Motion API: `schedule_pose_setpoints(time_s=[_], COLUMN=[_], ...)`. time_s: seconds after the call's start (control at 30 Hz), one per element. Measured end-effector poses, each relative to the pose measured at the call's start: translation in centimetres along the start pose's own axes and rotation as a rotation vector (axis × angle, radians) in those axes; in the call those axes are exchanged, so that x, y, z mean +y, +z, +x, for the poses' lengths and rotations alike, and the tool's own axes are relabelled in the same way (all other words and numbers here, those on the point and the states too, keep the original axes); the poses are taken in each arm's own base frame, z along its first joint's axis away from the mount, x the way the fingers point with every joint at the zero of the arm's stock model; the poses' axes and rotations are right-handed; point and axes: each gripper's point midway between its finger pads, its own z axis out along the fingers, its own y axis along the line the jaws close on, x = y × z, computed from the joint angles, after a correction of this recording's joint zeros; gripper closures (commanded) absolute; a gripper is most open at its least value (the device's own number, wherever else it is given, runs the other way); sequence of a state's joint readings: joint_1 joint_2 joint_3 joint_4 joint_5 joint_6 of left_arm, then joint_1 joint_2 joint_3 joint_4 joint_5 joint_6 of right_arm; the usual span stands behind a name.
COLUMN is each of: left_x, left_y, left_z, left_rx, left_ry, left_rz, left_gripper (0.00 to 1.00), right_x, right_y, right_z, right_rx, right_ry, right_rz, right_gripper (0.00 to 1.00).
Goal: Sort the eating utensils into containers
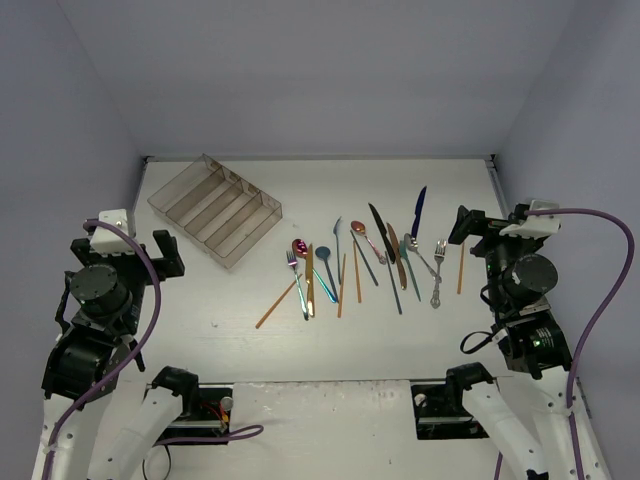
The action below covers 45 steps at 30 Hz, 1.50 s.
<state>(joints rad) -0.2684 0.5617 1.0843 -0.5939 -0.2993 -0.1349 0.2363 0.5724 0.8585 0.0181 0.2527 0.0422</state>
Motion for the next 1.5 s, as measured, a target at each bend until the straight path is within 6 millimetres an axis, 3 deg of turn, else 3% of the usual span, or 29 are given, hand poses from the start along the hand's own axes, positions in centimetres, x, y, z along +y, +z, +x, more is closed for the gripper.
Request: schedule_pose_setpoints(time_s=[0.17, 0.37, 0.6, 0.83, 0.93, 1.2, 1.37, 1.5], left_x=[-1.5, -5.7, -10.1, -16.9, -18.6, -18.4, -17.9, -18.2], left_y=[0.0, 0.5, 2.8, 4.4, 4.7, 6.6, 6.0, 5.4], left_z=[0.2, 1.4, 3.9, 9.3, 12.8, 21.6, 26.9, 29.3], left_rx=[0.017, 0.102, 0.287, 0.537, 0.655, 0.965, 1.136, 1.194], left_ry=[0.021, 0.070, 0.095, 0.261, 0.330, 0.422, 0.486, 0.534], left_rz=[0.086, 0.310, 0.493, 0.660, 0.691, 0.610, 0.575, 0.571], left_gripper=[0.03, 0.03, 0.03, 0.03, 0.03, 0.22, 0.30, 0.44], right_x=[0.0, -0.1, -0.2, -0.3, -0.4, -0.8, -1.0, -1.1], right_y=[0.0, 0.0, -0.3, -0.6, -0.9, -1.4, -1.7, -1.9], right_z=[0.0, 0.0, 0.0, 0.6, 0.5, 0.8, 1.2, 1.2], right_rx=[0.000, -0.001, -0.008, -0.005, -0.012, -0.023, -0.022, -0.028], right_ry=[0.008, 0.012, 0.019, 0.030, 0.040, 0.069, 0.073, 0.076], right_rz=[0.001, 0.007, 0.009, 0.011, 0.011, 0.024, 0.030, 0.035], right_gripper=[0.00, 0.00, 0.00, 0.00, 0.00, 0.00, 0.00, 0.00])
